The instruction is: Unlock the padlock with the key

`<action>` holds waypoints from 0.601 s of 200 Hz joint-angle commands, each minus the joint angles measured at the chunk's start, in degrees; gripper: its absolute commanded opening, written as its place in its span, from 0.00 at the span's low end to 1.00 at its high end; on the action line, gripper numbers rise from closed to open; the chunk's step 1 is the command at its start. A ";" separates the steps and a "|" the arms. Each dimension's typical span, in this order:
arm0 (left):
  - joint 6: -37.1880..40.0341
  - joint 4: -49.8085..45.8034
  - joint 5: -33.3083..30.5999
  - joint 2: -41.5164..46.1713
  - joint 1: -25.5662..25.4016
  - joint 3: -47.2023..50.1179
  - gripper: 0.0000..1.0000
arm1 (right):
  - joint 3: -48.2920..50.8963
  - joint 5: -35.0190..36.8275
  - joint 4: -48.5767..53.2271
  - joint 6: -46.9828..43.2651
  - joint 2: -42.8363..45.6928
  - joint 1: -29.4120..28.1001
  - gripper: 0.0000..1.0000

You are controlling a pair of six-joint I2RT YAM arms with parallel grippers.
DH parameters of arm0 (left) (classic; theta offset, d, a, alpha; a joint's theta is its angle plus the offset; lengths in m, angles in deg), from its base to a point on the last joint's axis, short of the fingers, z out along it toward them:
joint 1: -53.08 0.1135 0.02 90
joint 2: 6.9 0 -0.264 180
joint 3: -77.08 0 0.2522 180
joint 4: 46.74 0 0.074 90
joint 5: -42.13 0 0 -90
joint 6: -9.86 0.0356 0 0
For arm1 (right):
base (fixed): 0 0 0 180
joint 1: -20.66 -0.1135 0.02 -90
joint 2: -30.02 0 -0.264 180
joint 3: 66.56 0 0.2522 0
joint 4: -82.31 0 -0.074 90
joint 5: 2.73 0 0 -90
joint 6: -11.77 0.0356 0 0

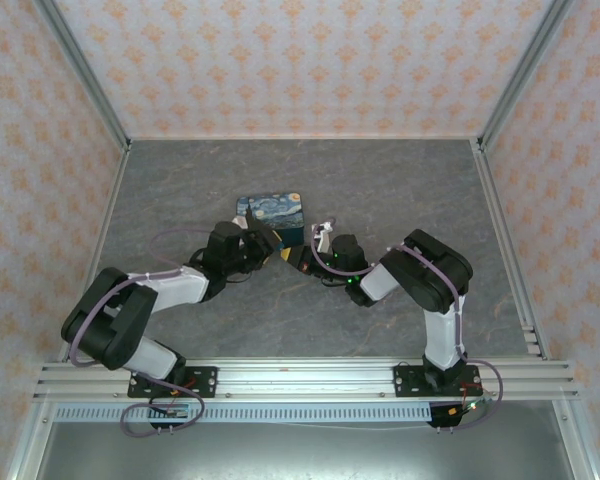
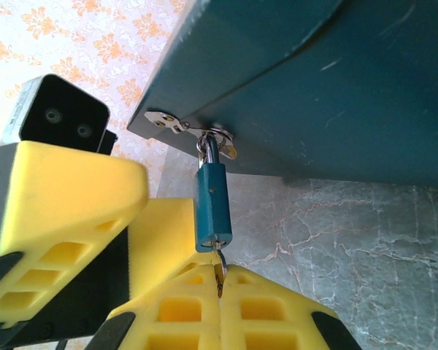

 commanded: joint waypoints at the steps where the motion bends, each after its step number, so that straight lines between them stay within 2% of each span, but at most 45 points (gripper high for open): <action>1: 1.22 4.71 1.04 -2.26 0.19 -1.29 0.44 | -1.50 -0.14 -2.45 -0.28 0.31 -0.42 0.00; 37: 1.73 5.09 0.84 -3.71 0.23 -1.64 0.38 | -1.59 -0.24 -2.45 0.04 0.41 -0.47 0.00; 102: 1.77 5.01 0.96 -4.64 0.28 -1.86 0.16 | -2.03 -0.68 -2.76 0.60 0.50 -0.47 0.00; 111: 1.78 4.77 0.88 -4.38 0.20 -1.86 0.12 | -1.81 -0.51 -2.27 0.20 0.83 -0.42 0.04; 120: 1.77 4.08 0.70 -4.05 0.20 -1.99 0.09 | -1.43 0.04 -1.37 -0.62 1.46 -0.47 0.13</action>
